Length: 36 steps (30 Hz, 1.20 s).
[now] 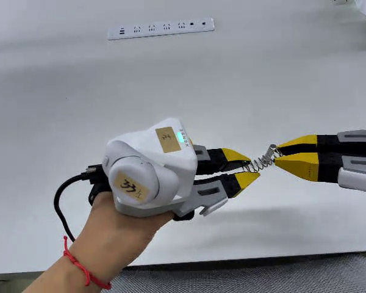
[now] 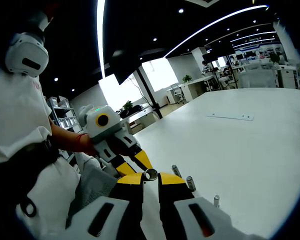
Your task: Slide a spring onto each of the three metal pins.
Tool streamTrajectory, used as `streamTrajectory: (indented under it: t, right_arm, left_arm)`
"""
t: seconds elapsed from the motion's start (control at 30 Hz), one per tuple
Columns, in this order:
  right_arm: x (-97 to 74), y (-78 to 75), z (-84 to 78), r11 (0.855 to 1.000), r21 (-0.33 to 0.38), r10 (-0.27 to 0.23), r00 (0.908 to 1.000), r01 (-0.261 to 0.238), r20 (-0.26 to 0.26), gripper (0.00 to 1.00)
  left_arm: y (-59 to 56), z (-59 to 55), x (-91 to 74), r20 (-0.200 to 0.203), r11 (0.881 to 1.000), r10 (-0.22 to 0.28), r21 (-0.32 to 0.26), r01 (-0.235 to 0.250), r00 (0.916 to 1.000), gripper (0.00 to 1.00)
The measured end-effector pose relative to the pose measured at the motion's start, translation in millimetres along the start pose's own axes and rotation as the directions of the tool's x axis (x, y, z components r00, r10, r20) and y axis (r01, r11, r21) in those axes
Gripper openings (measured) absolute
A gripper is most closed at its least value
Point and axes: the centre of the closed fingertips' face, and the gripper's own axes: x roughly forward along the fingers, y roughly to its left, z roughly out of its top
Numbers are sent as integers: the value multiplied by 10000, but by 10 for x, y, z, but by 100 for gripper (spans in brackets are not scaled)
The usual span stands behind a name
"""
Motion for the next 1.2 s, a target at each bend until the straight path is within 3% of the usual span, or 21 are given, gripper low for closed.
streamTrajectory:
  t: [0.43,0.9,1.1,1.2]
  right_arm:
    - [43,88,69,9979,-576,267,9984,-295,-500,12]
    - [71,156,43,9889,-1360,412,9896,-601,-1376,12]
    - [49,152,-34,9718,-2159,361,9650,-945,-2598,16]
    - [50,134,-46,9482,-2857,334,9379,-1389,-3452,20]
  left_arm:
    - [-56,-15,15,-42,9999,-172,13,172,9998,11]
    - [-101,-1,50,-6,9994,-308,128,309,9995,10]
    - [-100,15,57,71,9994,-312,134,311,9995,10]
    - [-105,6,71,-5,9992,-342,229,342,9994,10]
